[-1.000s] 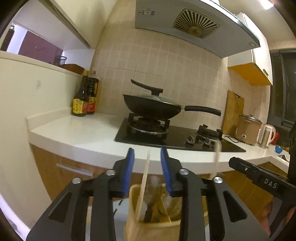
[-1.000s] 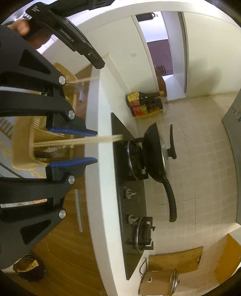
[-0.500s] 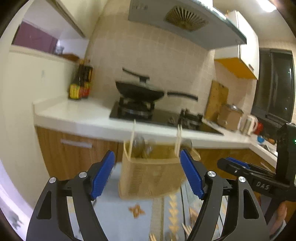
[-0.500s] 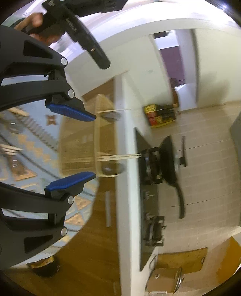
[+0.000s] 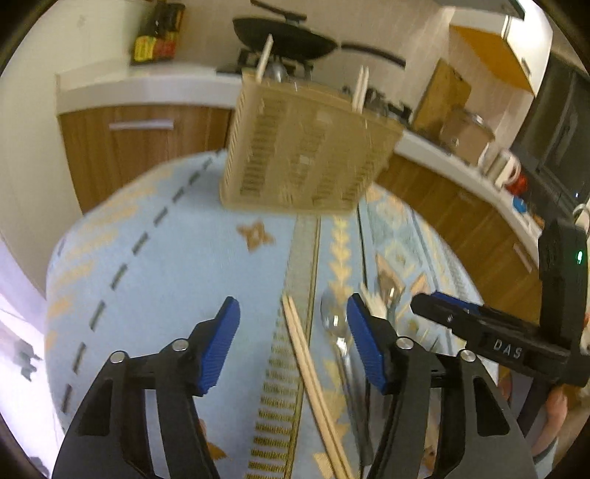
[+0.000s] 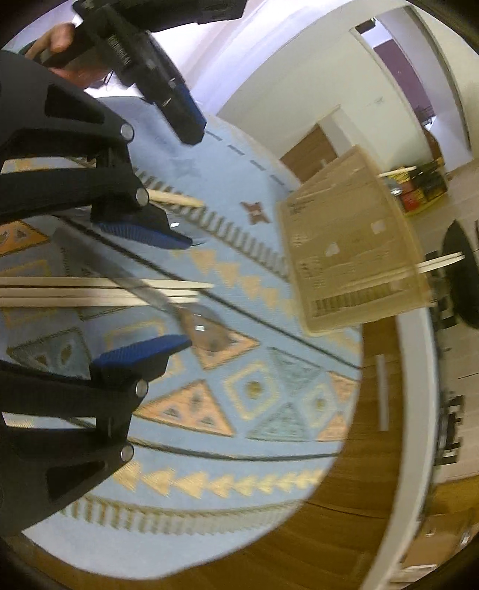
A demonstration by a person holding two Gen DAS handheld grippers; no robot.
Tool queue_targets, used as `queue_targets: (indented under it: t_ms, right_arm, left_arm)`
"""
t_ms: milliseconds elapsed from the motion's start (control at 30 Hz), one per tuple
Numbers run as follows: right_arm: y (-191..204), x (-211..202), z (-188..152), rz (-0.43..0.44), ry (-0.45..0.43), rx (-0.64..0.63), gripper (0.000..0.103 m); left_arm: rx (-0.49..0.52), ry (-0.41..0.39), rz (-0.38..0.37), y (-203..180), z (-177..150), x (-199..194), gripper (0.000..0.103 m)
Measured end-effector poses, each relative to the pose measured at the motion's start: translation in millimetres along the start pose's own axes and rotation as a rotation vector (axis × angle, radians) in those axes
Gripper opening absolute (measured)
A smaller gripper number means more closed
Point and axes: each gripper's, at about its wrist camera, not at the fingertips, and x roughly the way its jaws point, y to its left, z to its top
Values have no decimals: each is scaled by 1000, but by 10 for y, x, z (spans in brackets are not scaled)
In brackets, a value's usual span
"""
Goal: Organize utensils
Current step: 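Lower both open tools toward the remaining spoons and chopsticks on the table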
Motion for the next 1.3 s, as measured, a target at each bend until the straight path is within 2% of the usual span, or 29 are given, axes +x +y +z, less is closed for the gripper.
queue_targets:
  t_ms: [67,167,300,433,533,600,633,800,867,1000,1133,1200,1300]
  right_arm:
    - [11,85,-96,-16,20,3,37]
    - [50,146,-157,-61,26,-20,36]
    - [67,184,-229,-48,41,-12,34]
    - [118,230,-259,-78,43,-21,33]
    - [224,276,-281,-146,33,-69,32]
    - [272,297,-294,-197,28,-107,25]
    - [296,309,-304,-220,26,-126,18]
    - [212,267,-298,-174,39,-108,14]
    - [150,215,-279,-140,38,-79,5]
    - [59,169,-221,-129,45,-68,3]
    - [-26,142,-204,-119,51,-60,3]
    - [-99,127,-196,-131,55,-47,3]
    - [-231,106,-183,-95,67,-4,3]
  left_arm:
    - [8,30,-8,-18,-88,82,50]
    - [23,60,-12,-59,-204,178,46]
    - [63,80,4,-130,-285,239,40]
    - [103,100,32,-184,-361,252,37]
    - [119,106,49,-199,-399,261,36]
    - [138,103,71,-222,-403,271,31]
    - [144,103,79,-222,-410,272,24]
    - [156,105,86,-182,-405,259,14]
    - [144,110,67,-133,-395,250,11]
    - [145,123,54,-108,-398,245,10]
    - [179,149,112,-172,-396,248,13]
    - [198,167,146,-219,-393,262,17]
    - [224,181,158,-304,-405,285,30]
